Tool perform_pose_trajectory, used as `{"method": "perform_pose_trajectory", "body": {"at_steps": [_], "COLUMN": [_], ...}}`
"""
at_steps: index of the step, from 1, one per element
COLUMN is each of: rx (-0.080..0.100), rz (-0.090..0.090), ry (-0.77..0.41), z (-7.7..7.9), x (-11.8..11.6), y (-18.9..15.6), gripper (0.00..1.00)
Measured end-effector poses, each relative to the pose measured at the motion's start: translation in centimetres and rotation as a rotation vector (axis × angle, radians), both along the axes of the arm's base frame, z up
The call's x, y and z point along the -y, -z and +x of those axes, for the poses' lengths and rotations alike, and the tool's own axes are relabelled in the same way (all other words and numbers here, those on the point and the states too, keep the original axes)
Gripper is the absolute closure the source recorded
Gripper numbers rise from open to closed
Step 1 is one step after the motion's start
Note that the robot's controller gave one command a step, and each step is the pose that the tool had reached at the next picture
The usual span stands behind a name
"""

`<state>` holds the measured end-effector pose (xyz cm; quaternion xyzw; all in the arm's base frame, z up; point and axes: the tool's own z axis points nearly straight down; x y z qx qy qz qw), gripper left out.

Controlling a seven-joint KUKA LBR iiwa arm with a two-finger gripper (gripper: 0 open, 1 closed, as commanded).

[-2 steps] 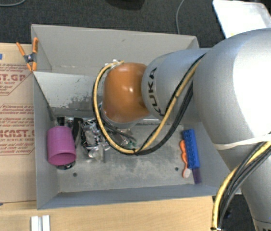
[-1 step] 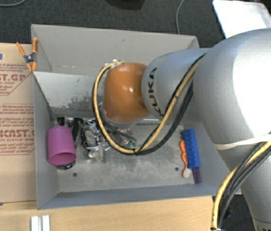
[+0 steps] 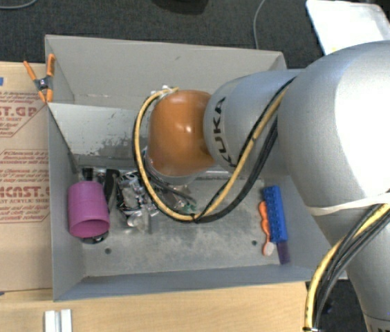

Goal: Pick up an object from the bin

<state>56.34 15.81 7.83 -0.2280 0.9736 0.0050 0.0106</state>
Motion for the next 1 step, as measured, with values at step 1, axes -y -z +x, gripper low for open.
{"method": "perform_pose_trajectory", "body": {"at_steps": [1], "rx": [0.0], "rz": [0.0], "ry": [0.0], "z": [0.0], "x": [0.0], "y": [0.0], "gripper": [1.0]}}
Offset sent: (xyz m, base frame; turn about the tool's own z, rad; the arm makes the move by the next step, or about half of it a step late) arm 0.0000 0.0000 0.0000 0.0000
